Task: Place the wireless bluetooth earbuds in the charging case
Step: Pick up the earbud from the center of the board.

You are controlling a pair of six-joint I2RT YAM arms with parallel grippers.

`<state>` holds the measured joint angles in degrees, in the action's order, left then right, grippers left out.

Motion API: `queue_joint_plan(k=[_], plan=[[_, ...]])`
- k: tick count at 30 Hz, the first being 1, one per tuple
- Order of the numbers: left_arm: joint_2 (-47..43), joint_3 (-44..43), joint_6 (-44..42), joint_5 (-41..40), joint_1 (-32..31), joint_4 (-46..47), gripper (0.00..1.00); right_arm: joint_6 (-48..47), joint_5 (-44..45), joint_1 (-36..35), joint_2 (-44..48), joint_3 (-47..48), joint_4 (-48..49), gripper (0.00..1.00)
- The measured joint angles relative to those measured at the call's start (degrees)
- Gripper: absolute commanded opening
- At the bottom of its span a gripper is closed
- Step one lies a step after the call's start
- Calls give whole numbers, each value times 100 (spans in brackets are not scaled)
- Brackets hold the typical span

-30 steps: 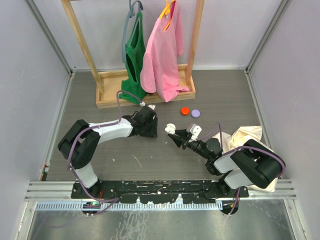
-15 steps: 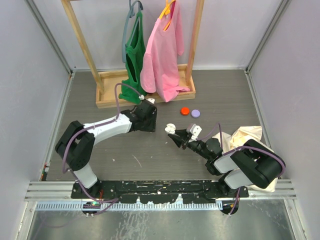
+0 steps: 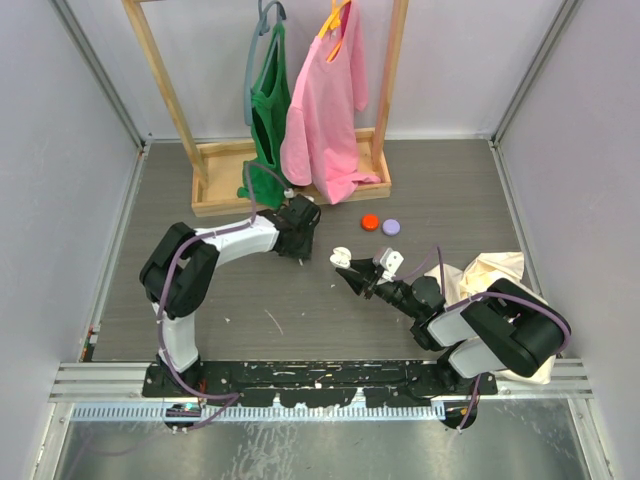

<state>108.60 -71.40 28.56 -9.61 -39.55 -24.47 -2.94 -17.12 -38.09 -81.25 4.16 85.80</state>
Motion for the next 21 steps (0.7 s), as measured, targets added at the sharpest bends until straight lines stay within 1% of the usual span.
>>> queue_joint_plan(k=[2,7,16,21], plan=[[46,-55,-13,9,13,-33,34,0,0,0,0,0,0,1],[74,-90,-79,48,33,-70,31,0,0,0,0,0,-2,1],[144,-205,-114,146,68,-210,19,0,-2,0,0,0,-2,1],[87,-133,-127,168,68,-186,17,0,-4,0,0,0,-2,1]])
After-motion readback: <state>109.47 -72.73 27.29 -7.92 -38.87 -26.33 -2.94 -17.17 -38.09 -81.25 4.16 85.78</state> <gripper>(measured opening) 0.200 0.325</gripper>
